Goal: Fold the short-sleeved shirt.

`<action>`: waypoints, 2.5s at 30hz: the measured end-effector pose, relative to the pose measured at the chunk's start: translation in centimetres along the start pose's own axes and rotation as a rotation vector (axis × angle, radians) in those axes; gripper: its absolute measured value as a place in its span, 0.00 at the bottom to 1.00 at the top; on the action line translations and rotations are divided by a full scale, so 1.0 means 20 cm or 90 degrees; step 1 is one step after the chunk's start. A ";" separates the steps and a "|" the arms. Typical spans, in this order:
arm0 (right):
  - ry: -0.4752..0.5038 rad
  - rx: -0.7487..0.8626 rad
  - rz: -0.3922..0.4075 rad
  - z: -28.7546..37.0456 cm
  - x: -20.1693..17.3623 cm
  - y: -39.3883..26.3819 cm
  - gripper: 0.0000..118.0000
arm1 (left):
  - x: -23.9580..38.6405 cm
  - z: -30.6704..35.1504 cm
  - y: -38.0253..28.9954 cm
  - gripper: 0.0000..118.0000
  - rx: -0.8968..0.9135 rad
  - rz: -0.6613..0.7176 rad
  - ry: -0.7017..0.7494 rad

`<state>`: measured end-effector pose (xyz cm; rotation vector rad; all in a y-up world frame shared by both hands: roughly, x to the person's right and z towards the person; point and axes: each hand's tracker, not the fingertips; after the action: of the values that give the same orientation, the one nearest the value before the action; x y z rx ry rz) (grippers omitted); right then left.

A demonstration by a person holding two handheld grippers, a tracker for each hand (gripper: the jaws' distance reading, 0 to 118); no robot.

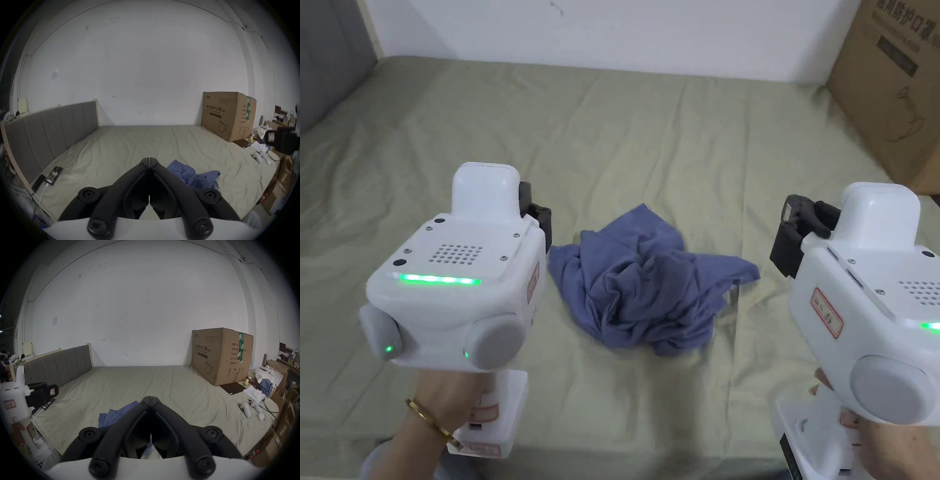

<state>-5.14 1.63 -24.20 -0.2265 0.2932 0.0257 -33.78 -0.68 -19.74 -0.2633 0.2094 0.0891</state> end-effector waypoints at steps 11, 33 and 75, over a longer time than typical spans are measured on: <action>0.011 -0.053 0.011 -0.16 0.04 -0.04 0.00 | -0.23 -0.84 0.09 0.98 -0.365 0.129 -0.029; -0.004 -0.185 0.003 -0.50 0.17 -0.21 0.00 | -0.08 -1.36 -0.30 0.06 -0.573 0.051 0.035; 0.004 -0.481 -0.165 -1.12 0.53 0.14 0.08 | -0.48 -0.82 -0.11 0.05 -0.382 0.263 -0.023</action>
<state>-1.50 -0.69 -48.72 -1.0139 0.2476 -0.1238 -45.97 -7.68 -32.52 -0.8131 0.1954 0.5704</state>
